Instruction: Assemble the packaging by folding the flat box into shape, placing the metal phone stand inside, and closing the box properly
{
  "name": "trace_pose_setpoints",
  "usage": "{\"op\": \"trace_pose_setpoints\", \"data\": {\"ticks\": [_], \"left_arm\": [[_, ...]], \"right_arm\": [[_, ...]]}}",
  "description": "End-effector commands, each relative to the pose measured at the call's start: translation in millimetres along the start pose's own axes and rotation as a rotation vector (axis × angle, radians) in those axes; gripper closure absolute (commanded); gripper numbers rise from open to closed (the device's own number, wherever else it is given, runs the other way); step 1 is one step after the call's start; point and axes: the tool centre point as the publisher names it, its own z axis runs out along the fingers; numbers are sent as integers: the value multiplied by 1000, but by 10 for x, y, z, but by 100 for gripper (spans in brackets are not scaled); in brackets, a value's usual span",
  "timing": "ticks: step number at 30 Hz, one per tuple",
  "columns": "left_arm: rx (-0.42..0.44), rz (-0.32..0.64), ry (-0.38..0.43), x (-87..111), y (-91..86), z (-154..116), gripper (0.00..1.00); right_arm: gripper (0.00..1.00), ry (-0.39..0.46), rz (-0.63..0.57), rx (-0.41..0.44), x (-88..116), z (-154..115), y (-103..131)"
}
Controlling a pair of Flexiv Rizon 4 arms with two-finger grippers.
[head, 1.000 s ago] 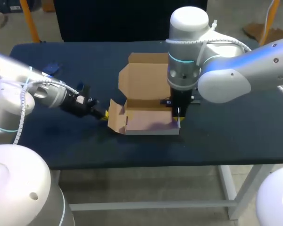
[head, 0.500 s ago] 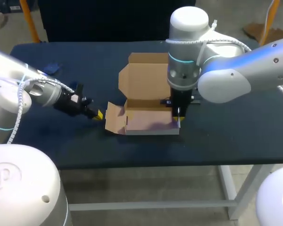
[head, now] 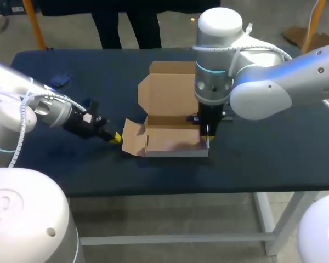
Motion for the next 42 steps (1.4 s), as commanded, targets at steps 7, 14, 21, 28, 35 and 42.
{"op": "trace_pose_setpoints", "data": {"ticks": [7,14,21,28,35,42], "left_arm": [[-9,13,60,102,-63,183,100],[19,37,92,305,-69,150,100],[30,46,119,481,-72,163,100],[39,37,149,590,-84,215,84],[44,23,177,630,-102,254,78],[50,12,201,678,-129,311,76]], "right_arm": [[100,-3,-1,2,7,-6,4],[100,-3,-1,2,7,-6,4],[100,-3,-1,2,7,-6,4],[100,-3,-1,2,7,-6,4],[100,-3,-1,2,7,-6,4],[100,-3,-1,2,7,-6,4]]}}
